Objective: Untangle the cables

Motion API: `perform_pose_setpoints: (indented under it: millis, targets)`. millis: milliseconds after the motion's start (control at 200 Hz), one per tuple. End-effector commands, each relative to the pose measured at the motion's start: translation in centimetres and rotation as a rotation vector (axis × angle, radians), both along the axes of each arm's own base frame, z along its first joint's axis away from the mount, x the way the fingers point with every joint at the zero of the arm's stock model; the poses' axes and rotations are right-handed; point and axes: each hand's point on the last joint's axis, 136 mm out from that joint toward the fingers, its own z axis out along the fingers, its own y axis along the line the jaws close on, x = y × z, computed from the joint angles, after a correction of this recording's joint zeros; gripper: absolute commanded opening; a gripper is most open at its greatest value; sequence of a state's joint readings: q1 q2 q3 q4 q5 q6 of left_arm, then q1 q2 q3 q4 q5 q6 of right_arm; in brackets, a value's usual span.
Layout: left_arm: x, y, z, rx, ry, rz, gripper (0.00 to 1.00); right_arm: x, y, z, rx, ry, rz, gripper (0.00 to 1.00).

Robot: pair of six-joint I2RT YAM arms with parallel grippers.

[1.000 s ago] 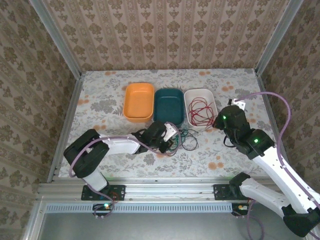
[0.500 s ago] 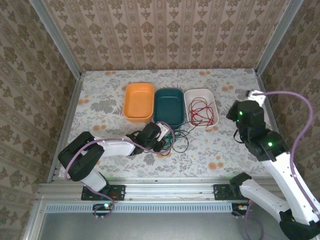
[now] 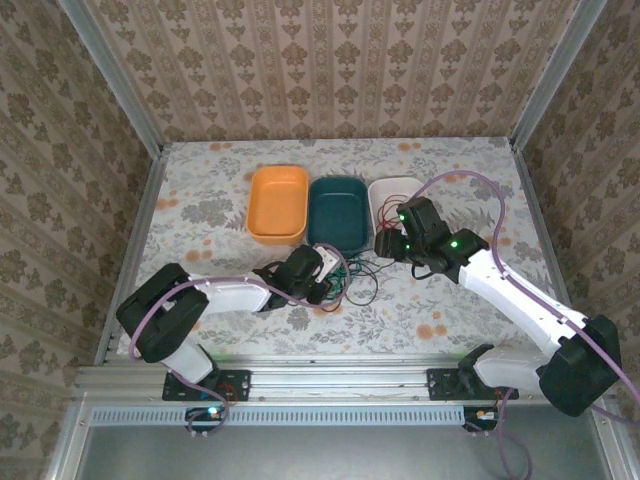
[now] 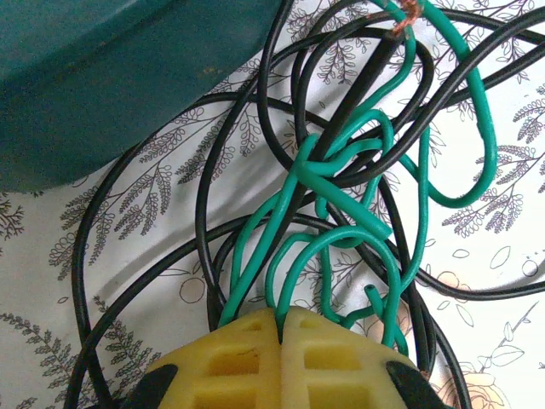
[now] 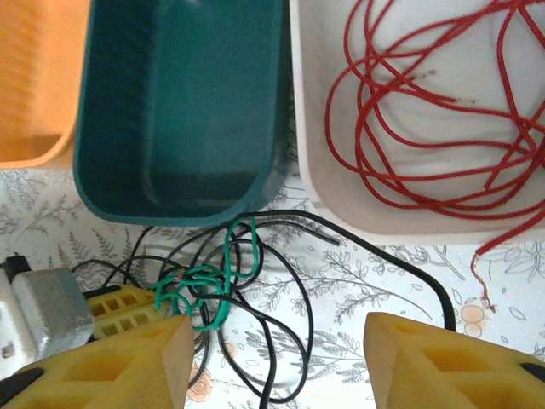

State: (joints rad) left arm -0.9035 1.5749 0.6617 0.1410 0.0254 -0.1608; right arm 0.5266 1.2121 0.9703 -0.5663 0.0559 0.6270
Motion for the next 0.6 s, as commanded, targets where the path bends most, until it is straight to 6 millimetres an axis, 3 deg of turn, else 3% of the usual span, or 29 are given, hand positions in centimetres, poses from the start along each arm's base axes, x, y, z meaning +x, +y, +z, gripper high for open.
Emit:
perform_pose_setpoints:
  millis: [0,85,270,355,475,595]
  targets:
    - [-0.5,1.4,-1.3,0.092,0.014,-0.002,0.0,-0.5,-0.5,-1.8,-0.013,0.055,-0.045,0.56]
    - [-0.5,1.4,-1.3,0.096,0.011,0.0,0.0,-0.5,-1.1,-1.9,-0.042,0.051,-0.059,0.56]
    - [-0.7,1.3,-1.5,0.096,0.012,-0.001,0.0,-0.7,-4.0,0.5,-0.154,-0.045,-0.109,0.57]
    - [-0.8,1.2,-1.6,0.099,0.014,-0.009,0.0,-1.1,-4.7,0.8,-0.176,-0.052,-0.114,0.58]
    - [-0.8,0.9,-1.7,0.106,0.011,-0.02,0.0,-1.7,-4.0,-0.7,-0.145,-0.005,-0.088,0.58]
    - [-0.8,0.7,-1.5,0.103,0.006,-0.025,0.0,-1.7,-1.8,-2.4,-0.055,0.041,-0.037,0.58]
